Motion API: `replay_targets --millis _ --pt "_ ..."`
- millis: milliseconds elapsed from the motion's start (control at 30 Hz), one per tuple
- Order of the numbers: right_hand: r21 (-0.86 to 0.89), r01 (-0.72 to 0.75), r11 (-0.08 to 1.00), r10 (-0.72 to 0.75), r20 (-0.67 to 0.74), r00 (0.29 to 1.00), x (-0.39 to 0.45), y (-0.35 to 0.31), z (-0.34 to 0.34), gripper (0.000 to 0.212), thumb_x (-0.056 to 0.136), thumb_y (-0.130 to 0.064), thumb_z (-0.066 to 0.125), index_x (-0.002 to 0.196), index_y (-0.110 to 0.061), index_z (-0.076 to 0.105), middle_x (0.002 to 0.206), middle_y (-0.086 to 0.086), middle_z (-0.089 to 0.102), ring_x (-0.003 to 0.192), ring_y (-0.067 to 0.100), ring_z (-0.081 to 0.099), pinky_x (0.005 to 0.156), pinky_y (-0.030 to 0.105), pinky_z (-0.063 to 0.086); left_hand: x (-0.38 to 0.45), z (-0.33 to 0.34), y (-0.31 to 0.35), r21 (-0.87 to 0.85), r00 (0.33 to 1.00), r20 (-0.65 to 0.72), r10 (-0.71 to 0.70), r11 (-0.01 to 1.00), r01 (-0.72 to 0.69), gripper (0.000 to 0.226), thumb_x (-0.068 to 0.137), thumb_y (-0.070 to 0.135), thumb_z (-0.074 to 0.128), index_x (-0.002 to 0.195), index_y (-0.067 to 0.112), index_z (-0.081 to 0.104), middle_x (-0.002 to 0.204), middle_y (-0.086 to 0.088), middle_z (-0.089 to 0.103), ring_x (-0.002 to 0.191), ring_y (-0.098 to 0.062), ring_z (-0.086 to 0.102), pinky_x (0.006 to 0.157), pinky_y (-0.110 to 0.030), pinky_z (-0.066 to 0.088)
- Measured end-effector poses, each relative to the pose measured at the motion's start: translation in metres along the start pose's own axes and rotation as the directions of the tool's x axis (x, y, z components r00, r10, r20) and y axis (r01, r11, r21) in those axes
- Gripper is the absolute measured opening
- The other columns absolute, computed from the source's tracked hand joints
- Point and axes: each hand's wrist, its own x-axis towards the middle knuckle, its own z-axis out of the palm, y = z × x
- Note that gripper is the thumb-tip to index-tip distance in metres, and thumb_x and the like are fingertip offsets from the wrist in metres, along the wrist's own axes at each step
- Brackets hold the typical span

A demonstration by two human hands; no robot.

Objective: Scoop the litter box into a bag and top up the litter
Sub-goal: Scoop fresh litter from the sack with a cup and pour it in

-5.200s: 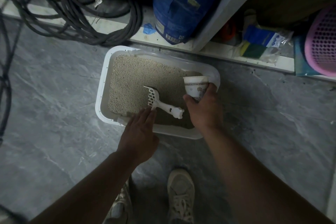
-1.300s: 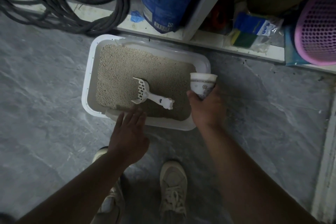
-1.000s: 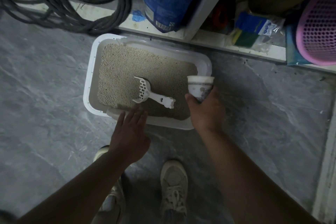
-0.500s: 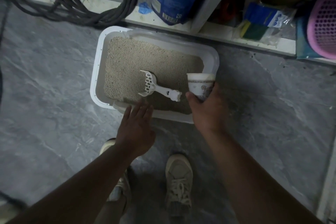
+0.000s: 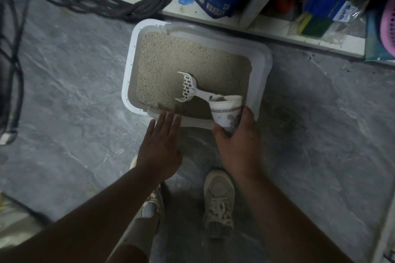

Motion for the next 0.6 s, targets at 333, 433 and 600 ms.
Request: replay_targets --millis 333,433,600 --pt "-0.144 0.253 0.957 -0.205 0.281 0.937 0.011 -0.022 0.01 0.081 0.087 -0.03 0.074 0.154 -0.022 0.03 0.144 0.009 0.048 0.13 0.026 0.047 0.102 0.038 0.046 -0.01 0.017 0.002 -0.059 0.999 -0.026 -0.042 0.997 0.04 0.104 0.082 0.024 0.066 0.164 0.014 0.002 0.173 -0.009 -0.001 0.157 -0.024 -0.017 0.128 -0.043 -0.006" --pt "-0.203 0.353 0.913 -0.262 0.372 0.89 0.026 -0.036 0.016 0.079 0.089 -0.028 0.069 0.155 -0.024 0.028 0.145 0.008 0.046 0.13 0.027 0.046 0.103 0.042 0.045 -0.013 0.021 0.0 -0.056 0.999 -0.026 -0.031 0.998 0.03 0.105 0.083 0.026 0.065 0.164 0.014 -0.001 0.172 -0.008 -0.007 0.156 -0.025 -0.021 0.127 -0.044 -0.008" --pt "-0.242 0.48 0.843 -0.332 0.466 0.82 0.046 -0.061 0.036 0.077 0.088 -0.022 0.067 0.155 -0.027 0.029 0.147 0.004 0.044 0.132 0.027 0.041 0.104 0.041 0.042 -0.015 0.026 -0.005 -0.07 0.998 -0.066 -0.016 0.997 0.012 0.103 0.082 0.025 0.063 0.165 0.011 0.003 0.173 -0.011 -0.001 0.158 -0.027 -0.015 0.128 -0.045 -0.006"
